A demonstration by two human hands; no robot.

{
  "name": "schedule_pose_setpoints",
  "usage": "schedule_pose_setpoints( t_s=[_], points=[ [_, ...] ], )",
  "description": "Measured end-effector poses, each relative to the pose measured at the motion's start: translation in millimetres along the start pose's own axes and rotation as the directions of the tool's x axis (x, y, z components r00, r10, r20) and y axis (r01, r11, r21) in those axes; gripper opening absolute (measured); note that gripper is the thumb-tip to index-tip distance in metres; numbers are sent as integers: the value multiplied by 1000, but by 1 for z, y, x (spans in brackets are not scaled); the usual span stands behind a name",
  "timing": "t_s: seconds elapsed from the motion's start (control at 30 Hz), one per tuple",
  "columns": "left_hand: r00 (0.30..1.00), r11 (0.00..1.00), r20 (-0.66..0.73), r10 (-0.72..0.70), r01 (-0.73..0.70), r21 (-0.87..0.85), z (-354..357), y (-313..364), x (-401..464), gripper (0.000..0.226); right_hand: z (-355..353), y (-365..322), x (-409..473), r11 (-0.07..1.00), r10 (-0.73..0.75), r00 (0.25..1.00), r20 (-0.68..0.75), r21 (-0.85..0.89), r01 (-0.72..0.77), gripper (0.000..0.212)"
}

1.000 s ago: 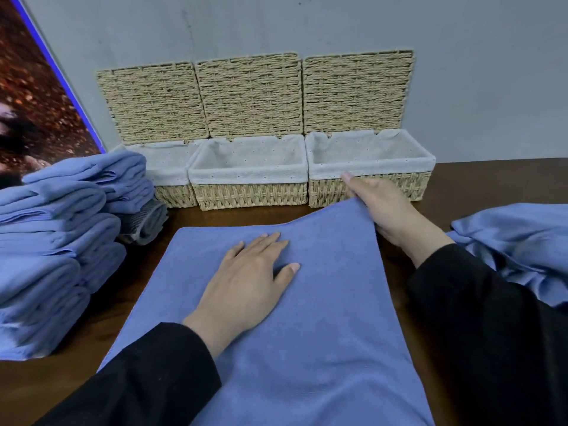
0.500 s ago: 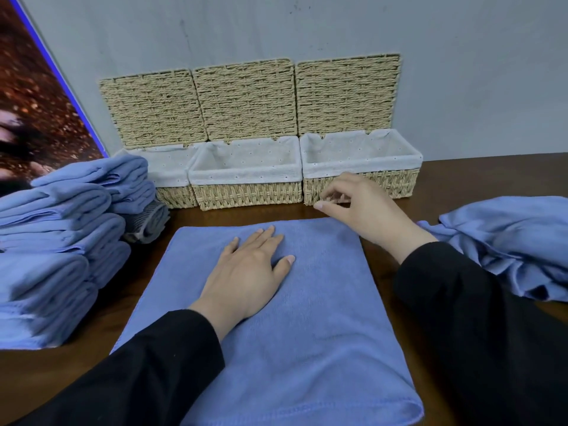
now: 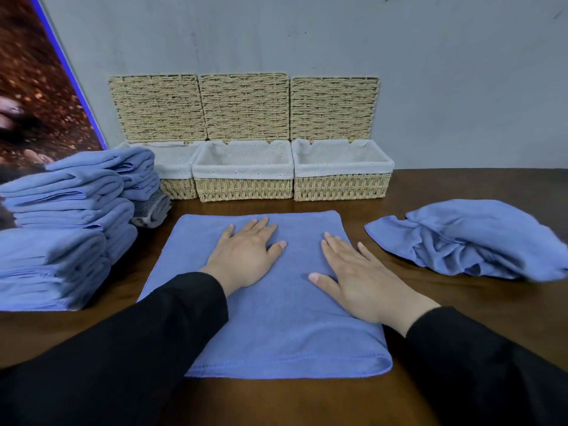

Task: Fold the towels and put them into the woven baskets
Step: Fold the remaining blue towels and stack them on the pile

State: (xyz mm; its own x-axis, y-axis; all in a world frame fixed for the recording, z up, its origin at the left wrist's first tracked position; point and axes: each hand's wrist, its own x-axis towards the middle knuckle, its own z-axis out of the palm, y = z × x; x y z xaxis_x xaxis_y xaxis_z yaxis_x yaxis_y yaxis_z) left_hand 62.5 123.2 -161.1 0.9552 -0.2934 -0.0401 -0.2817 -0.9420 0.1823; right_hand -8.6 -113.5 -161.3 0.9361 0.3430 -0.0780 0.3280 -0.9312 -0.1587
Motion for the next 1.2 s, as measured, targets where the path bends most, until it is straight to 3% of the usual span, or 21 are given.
schedule_pose_setpoints(
  t_s=[0.1,0.2,0.23,0.3,0.37,0.4,0.5,0.6,0.73,0.83,0.93,1.0,1.07,1.13,1.2],
  points=[
    [1000,999,5,24,-25,37,-12,9,-10,65,-8,-8,-11,998,-60,989,-133,-9,59,94],
    [990,991,-65,128,-131,-37,-15,30,-41,58,-18,-17,-36,955,-182,924,-336,164,248,46],
    [986,986,-59,157,-161,-52,-11,36,-55,57,-22,-20,-46,930,-234,922,-308,206,305,32],
    [983,983,-16,184,-184,-25,2,39,-79,59,-29,-23,-66,908,-315,943,-104,256,331,22],
    [985,985,-6,173,-173,-3,11,37,-91,62,-30,-20,-79,915,-353,934,50,230,333,22],
    [986,986,-17,167,-167,-7,13,35,-93,64,-28,-18,-82,918,-352,934,54,215,334,20],
    [984,985,-31,174,-174,-14,12,34,-91,67,-25,-16,-90,945,-304,953,-21,118,304,14],
    [983,983,-19,180,-180,-22,13,34,-93,68,-26,-24,-99,951,-286,957,-56,-138,276,9],
    [985,984,-9,175,-175,-23,13,33,-96,68,-24,-37,-106,946,-238,967,-90,-249,210,10],
    [985,985,-4,174,-174,-20,11,34,-97,68,-31,-35,-113,955,-253,963,-93,-181,234,11],
    [985,985,14,170,-169,-13,9,37,-98,67,-34,-37,-121,951,-284,958,25,-116,285,12],
    [985,985,31,170,-170,-11,8,38,-98,68,-30,-41,-121,951,-291,956,31,-103,293,19],
    [984,986,51,169,-169,-9,2,38,-98,67,-30,-43,-118,965,-259,956,-139,-65,252,22],
    [986,986,21,167,-167,1,-4,40,-102,59,-33,-48,-110,976,-163,932,-323,88,200,22],
    [986,986,-22,165,-165,-16,-7,47,-114,54,-34,-62,-99,960,-55,918,-393,231,157,20]
  ],
)
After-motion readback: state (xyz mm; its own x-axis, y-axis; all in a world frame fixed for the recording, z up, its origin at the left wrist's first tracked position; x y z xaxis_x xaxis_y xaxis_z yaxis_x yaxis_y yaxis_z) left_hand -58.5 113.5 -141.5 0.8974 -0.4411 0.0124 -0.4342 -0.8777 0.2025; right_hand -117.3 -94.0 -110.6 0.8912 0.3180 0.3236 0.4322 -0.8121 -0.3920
